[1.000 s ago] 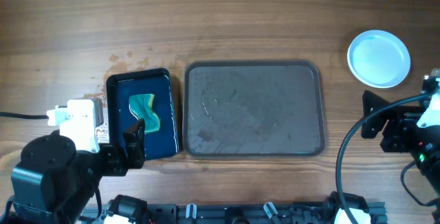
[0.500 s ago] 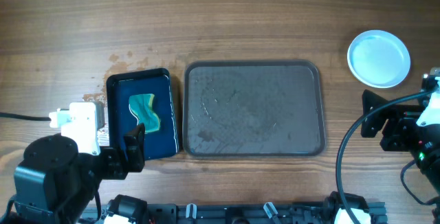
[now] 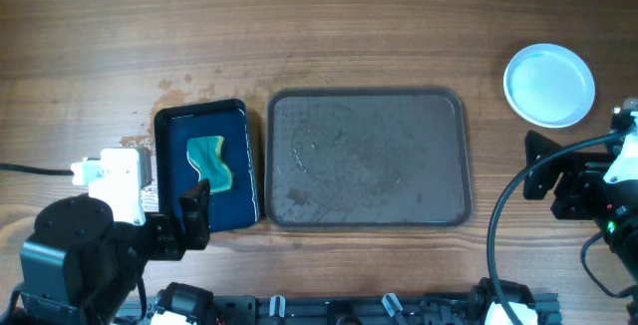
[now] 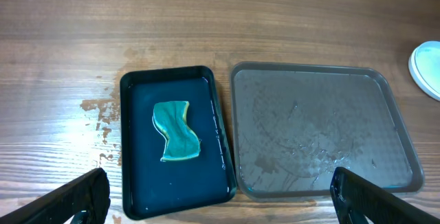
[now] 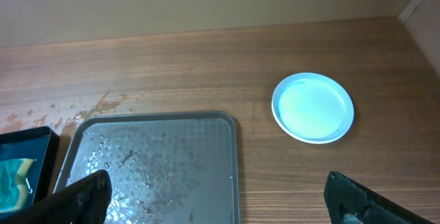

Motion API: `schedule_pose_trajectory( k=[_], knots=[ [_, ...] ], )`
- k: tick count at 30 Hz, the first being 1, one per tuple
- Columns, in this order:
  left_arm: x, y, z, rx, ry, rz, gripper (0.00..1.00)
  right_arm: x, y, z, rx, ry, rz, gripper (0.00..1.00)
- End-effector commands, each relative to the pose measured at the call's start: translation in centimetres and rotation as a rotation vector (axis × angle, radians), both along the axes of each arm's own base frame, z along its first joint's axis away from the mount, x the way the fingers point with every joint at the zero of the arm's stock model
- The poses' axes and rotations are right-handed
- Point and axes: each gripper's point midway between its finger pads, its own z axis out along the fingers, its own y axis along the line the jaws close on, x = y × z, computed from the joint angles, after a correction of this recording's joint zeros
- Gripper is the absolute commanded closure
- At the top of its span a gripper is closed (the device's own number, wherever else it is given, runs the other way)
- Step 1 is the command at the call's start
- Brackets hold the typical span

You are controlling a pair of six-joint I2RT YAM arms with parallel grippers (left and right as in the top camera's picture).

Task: Clean dirty plates on tray and stack at the side

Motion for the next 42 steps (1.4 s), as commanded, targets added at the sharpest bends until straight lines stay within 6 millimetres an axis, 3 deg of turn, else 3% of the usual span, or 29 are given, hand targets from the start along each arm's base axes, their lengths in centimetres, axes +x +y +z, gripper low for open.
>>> schedule_pose_trajectory(
  k=[1, 3, 5, 8, 11, 14, 18, 24, 29, 36, 40, 42],
  knots=[
    [0.0, 0.1, 0.4, 0.0, -0.011, 0.007, 0.0, 0.3, 0.1, 0.0, 0.018, -0.015, -0.004, 0.0],
    [0.0, 0.1, 0.4, 0.0, -0.011, 0.007, 0.0, 0.5, 0.3, 0.0, 0.028, -0.092, -0.001, 0.0],
    [0.0, 0.1, 0.4, 0.0, -0.011, 0.007, 0.0, 1.3, 1.1, -1.2, 0.03, -0.224, 0.053, 0.0],
    [0.0, 0.1, 0.4, 0.0, -0.011, 0.007, 0.0, 2.9, 3.0, -5.6, 0.119, -0.415, 0.15, 0.0],
    [0.0, 0.1, 0.4, 0.001, -0.011, 0.007, 0.0, 3.7, 4.3, -8.3, 0.223, -0.587, 0.223, 0.0],
    [0.0, 0.1, 0.4, 0.0, -0.011, 0.007, 0.0, 3.4, 5.9, -10.4, 0.211, -0.715, 0.312, 0.0],
    [0.0, 0.1, 0.4, 0.0, -0.011, 0.007, 0.0, 3.7, 6.5, -12.9, 0.225, -0.7, 0.3, 0.0],
    [0.0, 0.1, 0.4, 0.0, -0.011, 0.007, 0.0, 2.1, 6.8, -11.3, 0.168, -0.822, 0.304, 0.0],
    [0.0, 0.1, 0.4, 0.0, -0.011, 0.007, 0.0, 2.7, 7.1, -13.1, 0.174, -0.834, 0.324, 0.0],
    [0.0, 0.1, 0.4, 0.001, -0.011, 0.007, 0.0, 3.2, 6.8, -14.2, 0.162, -0.864, 0.302, 0.0],
    [0.0, 0.1, 0.4, 0.0, -0.011, 0.007, 0.0, 4.2, 6.9, -19.4, 0.209, -0.639, 0.283, 0.0],
    [0.0, 0.1, 0.4, 0.0, -0.011, 0.007, 0.0, 4.3, 7.0, -20.8, 0.207, -0.579, 0.279, 0.0]
  ],
)
